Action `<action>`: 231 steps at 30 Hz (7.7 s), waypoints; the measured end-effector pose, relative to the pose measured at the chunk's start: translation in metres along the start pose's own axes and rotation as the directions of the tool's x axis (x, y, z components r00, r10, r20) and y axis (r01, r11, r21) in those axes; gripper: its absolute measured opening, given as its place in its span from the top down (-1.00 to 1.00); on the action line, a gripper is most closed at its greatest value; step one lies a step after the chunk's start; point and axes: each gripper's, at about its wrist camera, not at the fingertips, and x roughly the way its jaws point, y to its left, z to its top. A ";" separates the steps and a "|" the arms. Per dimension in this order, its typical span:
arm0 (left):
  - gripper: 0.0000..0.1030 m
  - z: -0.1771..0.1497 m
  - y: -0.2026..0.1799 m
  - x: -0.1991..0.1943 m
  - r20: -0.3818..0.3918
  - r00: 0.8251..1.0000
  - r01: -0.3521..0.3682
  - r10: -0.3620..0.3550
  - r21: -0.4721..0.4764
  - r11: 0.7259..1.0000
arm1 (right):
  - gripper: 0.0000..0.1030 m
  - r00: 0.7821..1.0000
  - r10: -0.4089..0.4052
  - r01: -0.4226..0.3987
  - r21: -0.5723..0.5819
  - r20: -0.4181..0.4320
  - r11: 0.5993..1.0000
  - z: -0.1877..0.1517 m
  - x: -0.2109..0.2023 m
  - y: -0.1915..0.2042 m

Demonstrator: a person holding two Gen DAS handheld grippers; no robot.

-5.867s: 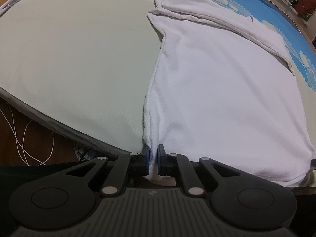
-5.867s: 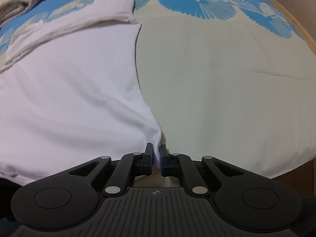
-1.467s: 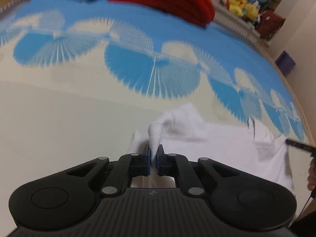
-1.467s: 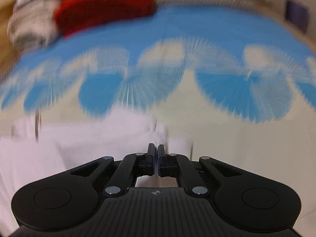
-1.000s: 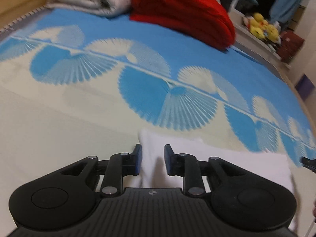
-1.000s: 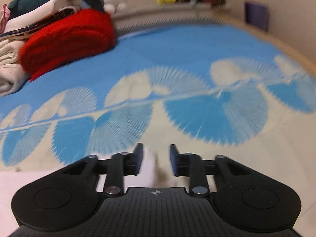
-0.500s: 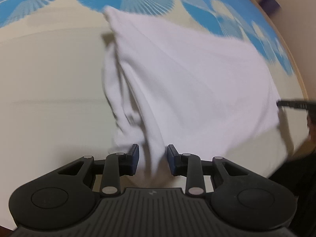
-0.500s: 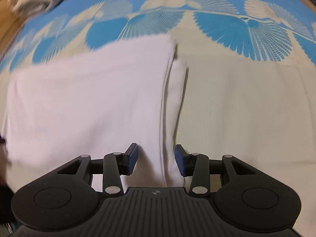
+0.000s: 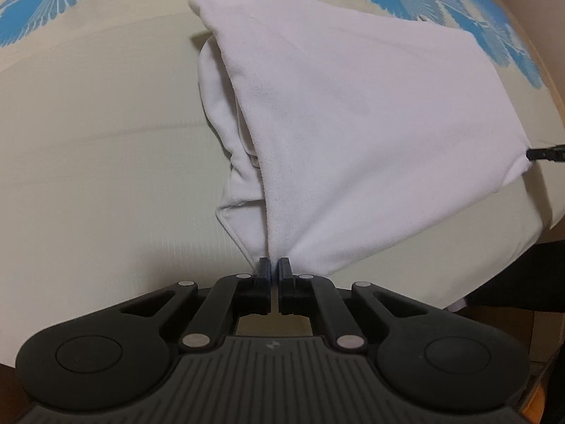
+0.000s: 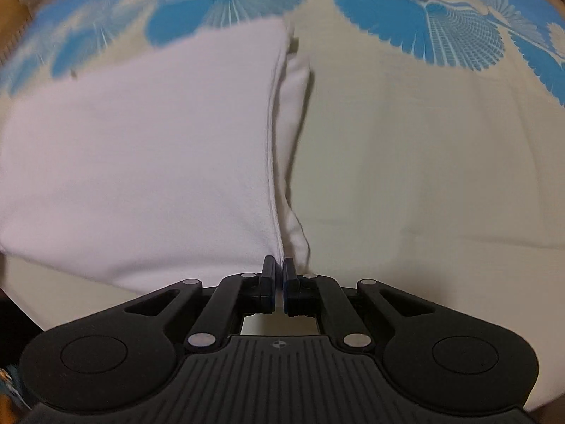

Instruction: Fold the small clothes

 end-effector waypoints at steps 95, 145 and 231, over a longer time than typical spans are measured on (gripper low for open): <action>-0.25 -0.052 -0.170 -0.046 0.452 0.871 -0.174 0.190 -0.077 0.982 | -0.31 0.775 -0.204 0.182 0.098 0.599 0.978 -0.080 -0.092 0.073; 0.04 -0.041 -0.148 -0.004 0.299 0.937 -0.143 0.184 -0.152 0.978 | -0.42 0.815 -0.219 0.286 -0.043 0.536 0.957 -0.088 -0.071 0.092; 0.83 0.015 -0.243 -0.061 0.590 0.693 -0.405 0.414 -0.156 0.901 | -0.25 0.720 -0.379 0.221 0.326 0.581 0.919 -0.070 -0.110 -0.013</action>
